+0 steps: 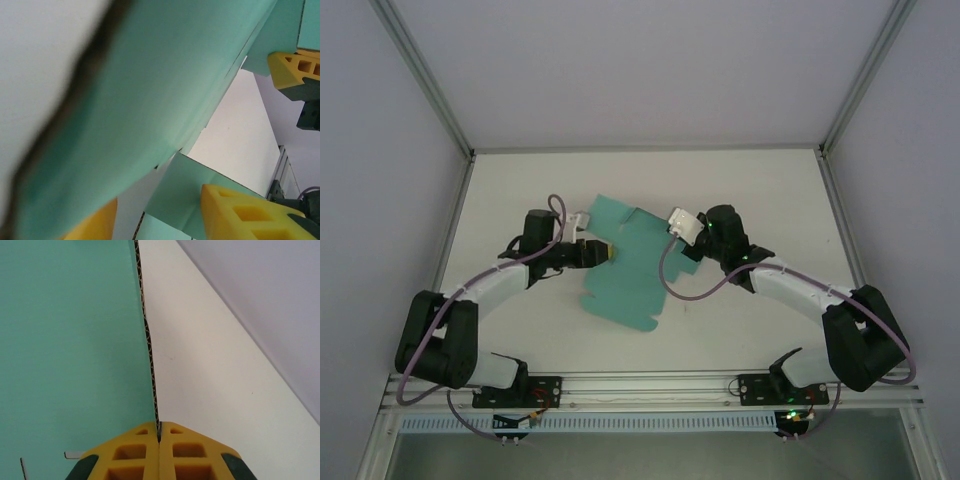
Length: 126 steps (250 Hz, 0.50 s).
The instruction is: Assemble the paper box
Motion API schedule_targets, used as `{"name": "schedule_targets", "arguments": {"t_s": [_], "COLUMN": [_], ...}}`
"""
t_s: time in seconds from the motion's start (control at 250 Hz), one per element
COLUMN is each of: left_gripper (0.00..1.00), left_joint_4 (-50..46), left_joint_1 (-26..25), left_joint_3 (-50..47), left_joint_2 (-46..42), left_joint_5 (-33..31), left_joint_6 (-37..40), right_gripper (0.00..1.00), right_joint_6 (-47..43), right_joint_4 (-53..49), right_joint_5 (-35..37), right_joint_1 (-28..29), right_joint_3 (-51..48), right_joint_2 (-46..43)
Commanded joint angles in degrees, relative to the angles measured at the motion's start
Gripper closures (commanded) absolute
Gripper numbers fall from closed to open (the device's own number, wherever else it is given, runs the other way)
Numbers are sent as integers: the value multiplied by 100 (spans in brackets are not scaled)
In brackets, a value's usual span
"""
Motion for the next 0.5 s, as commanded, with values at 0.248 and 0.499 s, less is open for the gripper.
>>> {"name": "schedule_targets", "arguments": {"t_s": [0.248,0.499], "left_gripper": [67,68], "left_joint_4": [976,857], "left_joint_1": [-399,-503], "left_joint_3": [56,148], "left_joint_2": [213,284], "left_joint_5": [846,1008], "left_joint_6": [172,307], "right_gripper": [100,100], "right_joint_6": [357,425], "right_joint_4": [155,130], "right_joint_5": [-781,-1092], "right_joint_1": [46,45], "right_joint_3": [319,329], "right_joint_2": [-152,-415]}}
